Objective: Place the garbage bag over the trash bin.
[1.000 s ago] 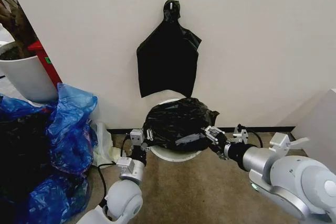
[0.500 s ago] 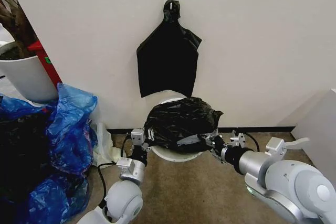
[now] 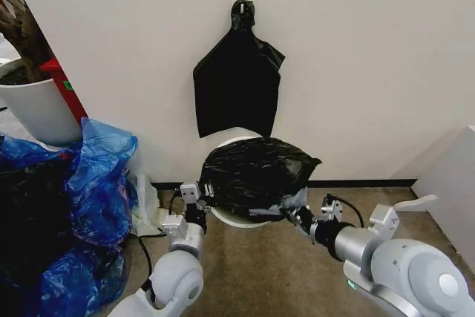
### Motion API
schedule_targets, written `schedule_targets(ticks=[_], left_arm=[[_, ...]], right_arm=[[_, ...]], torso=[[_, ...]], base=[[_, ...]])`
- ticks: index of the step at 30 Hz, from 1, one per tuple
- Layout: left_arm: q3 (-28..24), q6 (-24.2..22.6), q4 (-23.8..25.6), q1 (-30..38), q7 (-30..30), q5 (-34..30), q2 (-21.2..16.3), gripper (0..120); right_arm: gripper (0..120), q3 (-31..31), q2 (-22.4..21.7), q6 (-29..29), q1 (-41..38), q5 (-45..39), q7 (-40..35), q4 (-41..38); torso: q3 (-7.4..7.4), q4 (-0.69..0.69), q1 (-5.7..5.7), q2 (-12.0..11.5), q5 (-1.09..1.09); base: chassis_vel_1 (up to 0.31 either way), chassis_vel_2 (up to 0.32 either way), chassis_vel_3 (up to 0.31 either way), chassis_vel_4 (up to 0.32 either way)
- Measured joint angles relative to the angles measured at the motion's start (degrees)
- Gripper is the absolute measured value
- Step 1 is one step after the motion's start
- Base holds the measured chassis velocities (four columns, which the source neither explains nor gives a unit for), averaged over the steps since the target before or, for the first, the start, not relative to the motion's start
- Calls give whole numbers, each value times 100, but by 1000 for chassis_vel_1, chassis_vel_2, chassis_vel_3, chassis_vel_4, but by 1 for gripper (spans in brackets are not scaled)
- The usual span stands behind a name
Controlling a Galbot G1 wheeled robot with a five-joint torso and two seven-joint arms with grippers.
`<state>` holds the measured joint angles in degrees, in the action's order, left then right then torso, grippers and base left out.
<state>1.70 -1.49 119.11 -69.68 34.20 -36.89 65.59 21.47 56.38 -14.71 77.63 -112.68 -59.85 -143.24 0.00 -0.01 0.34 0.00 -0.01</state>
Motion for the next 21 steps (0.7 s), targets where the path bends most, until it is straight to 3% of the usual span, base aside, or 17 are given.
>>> schedule_targets(ticks=[6, 10, 16, 21], left_arm=[[275, -385, 418, 124, 477, -1244, -112, 1], [325, -540, 612, 199, 691, -1678, -202, 1], [344, -723, 809, 221, 839, -2020, -306, 1], [349, -902, 969, 198, 949, -2251, -437, 1]], right_arm=[[0, -85, 261, -448, 391, 282, 90, 115], [0, -240, 404, -616, 428, 476, 185, 358], [0, -294, 513, -867, 429, 816, 438, 805], [0, -218, 469, -1075, 364, 1716, 1055, 1352]], torso=[[0, -1, 0, 0, 0], [0, 0, 0, 0, 1], [0, 0, 0, 0, 0], [0, 0, 0, 0, 1]], base=[[0, 0, 0, 0], [0, 0, 0, 0], [0, 0, 0, 0], [0, 0, 0, 0]])
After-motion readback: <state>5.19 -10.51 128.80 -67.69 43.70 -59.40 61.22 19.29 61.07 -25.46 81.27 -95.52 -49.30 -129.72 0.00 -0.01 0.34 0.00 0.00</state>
